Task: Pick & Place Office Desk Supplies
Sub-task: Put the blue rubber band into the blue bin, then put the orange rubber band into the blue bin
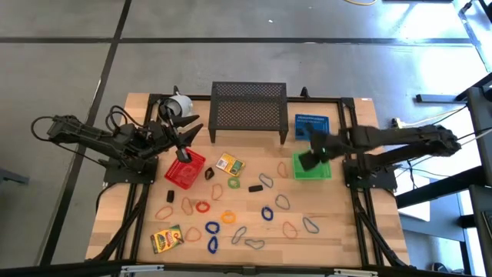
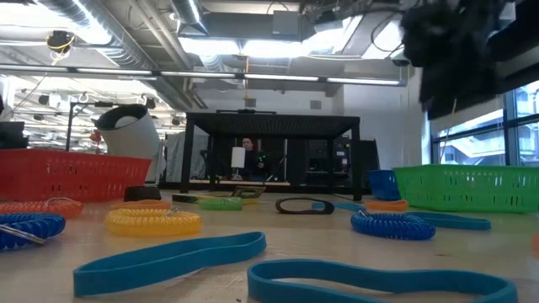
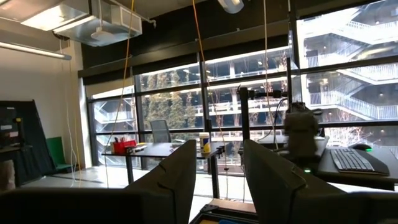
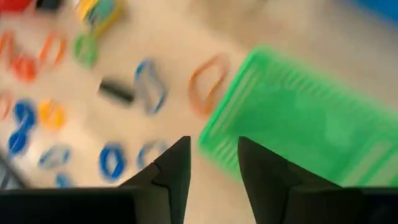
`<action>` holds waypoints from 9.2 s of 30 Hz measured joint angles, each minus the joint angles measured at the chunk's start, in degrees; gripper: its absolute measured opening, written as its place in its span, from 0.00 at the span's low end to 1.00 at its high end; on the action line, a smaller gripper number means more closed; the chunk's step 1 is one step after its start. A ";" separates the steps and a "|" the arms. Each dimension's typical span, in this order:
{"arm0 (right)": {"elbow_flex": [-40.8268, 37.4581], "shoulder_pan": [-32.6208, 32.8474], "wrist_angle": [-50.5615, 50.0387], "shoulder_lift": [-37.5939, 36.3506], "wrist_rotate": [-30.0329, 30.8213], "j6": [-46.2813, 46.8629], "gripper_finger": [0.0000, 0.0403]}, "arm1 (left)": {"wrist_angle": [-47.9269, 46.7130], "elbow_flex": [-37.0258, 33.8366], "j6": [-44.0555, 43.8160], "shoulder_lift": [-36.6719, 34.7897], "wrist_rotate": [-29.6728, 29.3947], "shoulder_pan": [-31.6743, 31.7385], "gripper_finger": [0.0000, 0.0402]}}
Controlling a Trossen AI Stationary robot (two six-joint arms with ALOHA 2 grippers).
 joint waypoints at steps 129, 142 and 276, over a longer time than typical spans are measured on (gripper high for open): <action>3.56 -28.01 -2.83 23.12 27.96 -11.74 0.05 | 1.13 0.00 0.71 -0.02 -7.65 0.44 0.32; 3.56 -28.40 -2.91 21.52 25.07 -12.79 0.44 | 3.78 0.00 5.44 -0.04 -7.67 0.44 0.32; 3.54 -25.74 -6.79 7.49 26.86 -17.46 0.01 | 24.11 0.02 13.56 9.07 -4.98 -1.39 0.32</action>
